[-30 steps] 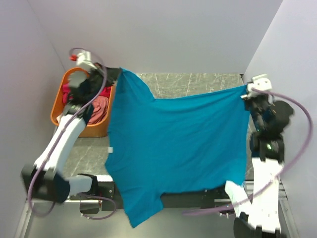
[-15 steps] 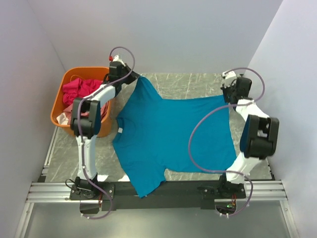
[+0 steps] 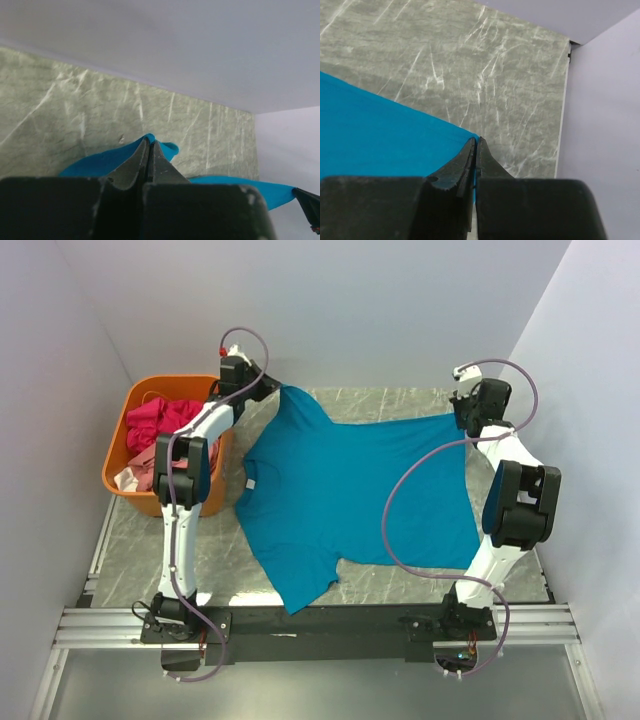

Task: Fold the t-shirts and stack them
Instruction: Flatten the tshirt out, then fold the tshirt

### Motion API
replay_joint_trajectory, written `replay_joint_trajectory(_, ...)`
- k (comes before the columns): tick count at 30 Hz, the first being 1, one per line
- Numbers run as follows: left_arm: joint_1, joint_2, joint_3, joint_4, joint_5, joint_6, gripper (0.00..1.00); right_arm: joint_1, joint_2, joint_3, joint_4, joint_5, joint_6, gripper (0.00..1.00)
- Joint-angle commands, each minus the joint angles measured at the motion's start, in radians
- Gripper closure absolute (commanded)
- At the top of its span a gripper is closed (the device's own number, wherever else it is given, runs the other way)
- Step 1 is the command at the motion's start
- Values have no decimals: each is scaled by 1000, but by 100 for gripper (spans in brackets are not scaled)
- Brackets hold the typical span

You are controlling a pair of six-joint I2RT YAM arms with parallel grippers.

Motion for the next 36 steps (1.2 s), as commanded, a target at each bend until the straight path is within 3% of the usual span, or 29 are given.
replay_joint_trajectory(1,8,-59,-59,60,59,-8,100,-5,-52,-7,-1,-26,20,100)
replay_joint_trajectory(12,12,-237,-244,107,121,56,100,-5,-44,-9,-67,-32,7,100)
replay_joint_trajectory(36,15,-450,-483,106,173,121,100,-37,-113,-88,-84,-63,8,100)
